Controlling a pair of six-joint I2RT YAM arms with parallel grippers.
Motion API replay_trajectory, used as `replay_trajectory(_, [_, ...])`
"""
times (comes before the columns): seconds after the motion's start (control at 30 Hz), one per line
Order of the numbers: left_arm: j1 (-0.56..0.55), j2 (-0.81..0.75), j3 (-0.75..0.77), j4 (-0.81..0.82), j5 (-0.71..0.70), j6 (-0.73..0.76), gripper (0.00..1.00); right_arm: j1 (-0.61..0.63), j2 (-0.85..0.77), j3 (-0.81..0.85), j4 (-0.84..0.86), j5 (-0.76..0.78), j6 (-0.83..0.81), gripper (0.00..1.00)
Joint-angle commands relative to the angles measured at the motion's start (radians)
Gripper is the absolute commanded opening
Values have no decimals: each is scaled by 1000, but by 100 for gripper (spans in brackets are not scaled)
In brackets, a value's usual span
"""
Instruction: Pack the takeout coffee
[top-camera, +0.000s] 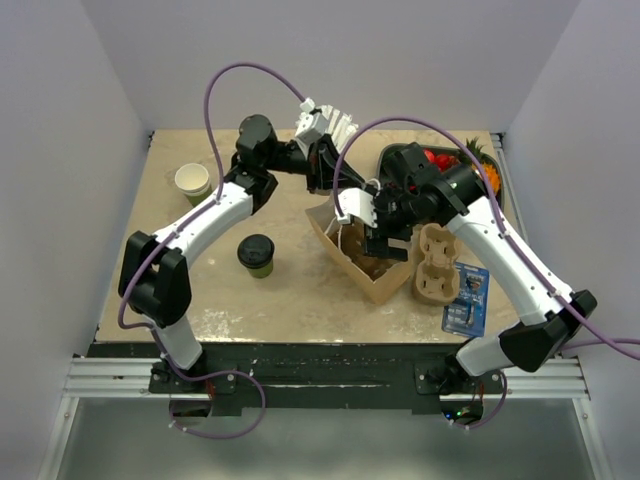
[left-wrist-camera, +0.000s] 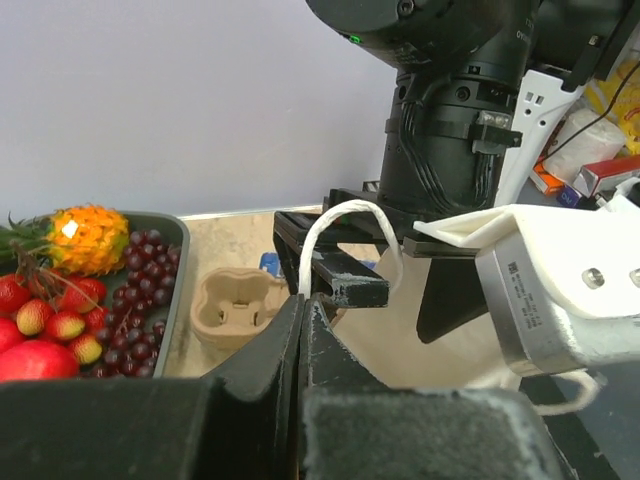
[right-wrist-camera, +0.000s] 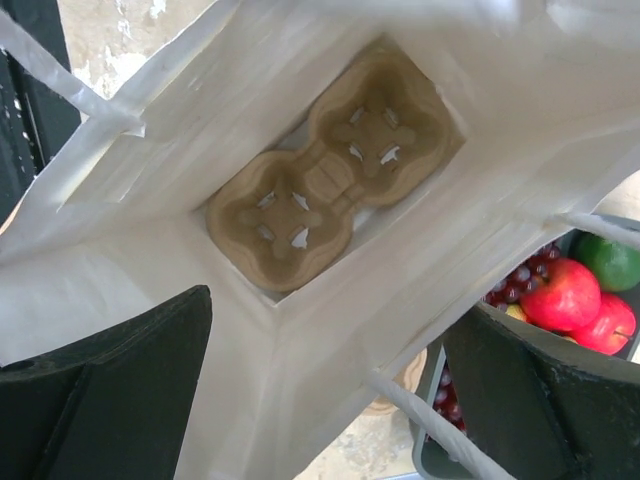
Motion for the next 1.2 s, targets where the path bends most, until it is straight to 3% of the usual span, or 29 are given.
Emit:
replay_trajectory(0.0, [41,-92,-62,75,-34,-20,0,7,-34,-31,28,76,11,98])
replay_trajectory(0.4, [115,-170,-193,46,-67,-3,0,7,-82,-62,50,212,-26,99])
replay_trajectory(0.5, [109,-155,-190,145,-49,-56,2,9,-79,-60,55,210,-38,99])
replay_trajectory(0.53, [106,-139,-179,156,-49,-70,14,7,-74,-59,52,201,-40,99])
replay_trajectory(0.57, [101,-132,-170,166,-49,-66,37,9,-74,-53,50,196,-46,99])
replay_trajectory(0.67, [83,-78,-126,198,-38,-28,55,7,-68,-42,35,178,-57,99])
replay_trajectory(0.87, [29,58,-27,377,9,-133,59,9,-70,-39,7,144,-75,99])
replay_trajectory(1.17, [-20,155,19,466,11,-162,60,7,-44,-24,-2,95,-71,99])
